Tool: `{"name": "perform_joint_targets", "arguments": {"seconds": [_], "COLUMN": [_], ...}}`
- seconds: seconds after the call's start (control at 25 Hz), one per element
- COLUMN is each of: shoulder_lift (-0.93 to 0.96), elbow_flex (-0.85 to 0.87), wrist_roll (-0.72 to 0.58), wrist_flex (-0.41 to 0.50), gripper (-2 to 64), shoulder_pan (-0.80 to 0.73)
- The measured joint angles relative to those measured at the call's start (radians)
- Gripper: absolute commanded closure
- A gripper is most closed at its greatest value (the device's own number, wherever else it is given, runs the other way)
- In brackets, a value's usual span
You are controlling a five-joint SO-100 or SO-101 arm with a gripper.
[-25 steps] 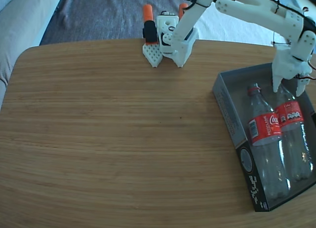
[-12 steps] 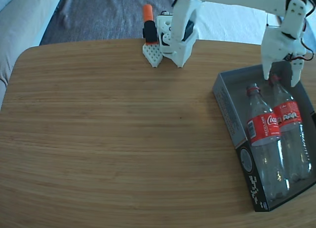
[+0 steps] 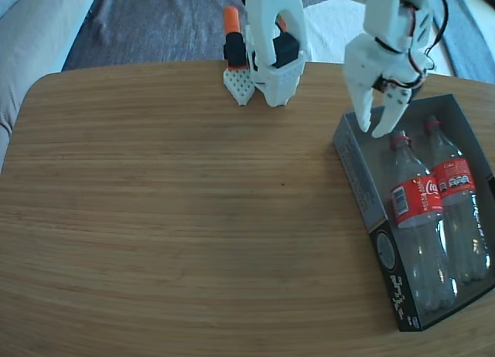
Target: Grasp the bottles and put them in the box.
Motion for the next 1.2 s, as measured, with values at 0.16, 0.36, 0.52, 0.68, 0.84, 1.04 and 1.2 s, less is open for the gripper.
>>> {"name": "perform_joint_targets", "arguments": {"seconds": [0.16,0.36,0.52,0.68,0.84,1.04,1.2], "shoulder_lift": [0.175,0.394,0.581,0.732,0.882,1.078,1.201], "elbow_flex": [0.144,0.321,0.503,0.653,0.802,0.933,1.012], "wrist_roll": [0.000,-0.002,-0.002,-0.002,-0.002,-0.002,-0.002], "wrist_flex": [-0.052,-0.141,-0.238,-0.258,-0.258,-0.258,-0.258], "gripper": [61.7,61.7,61.6,61.1,61.1,61.1,61.3], "shoulder_pan": [0.095,0.225,0.360,0.479,0.525,0.623,0.727]}}
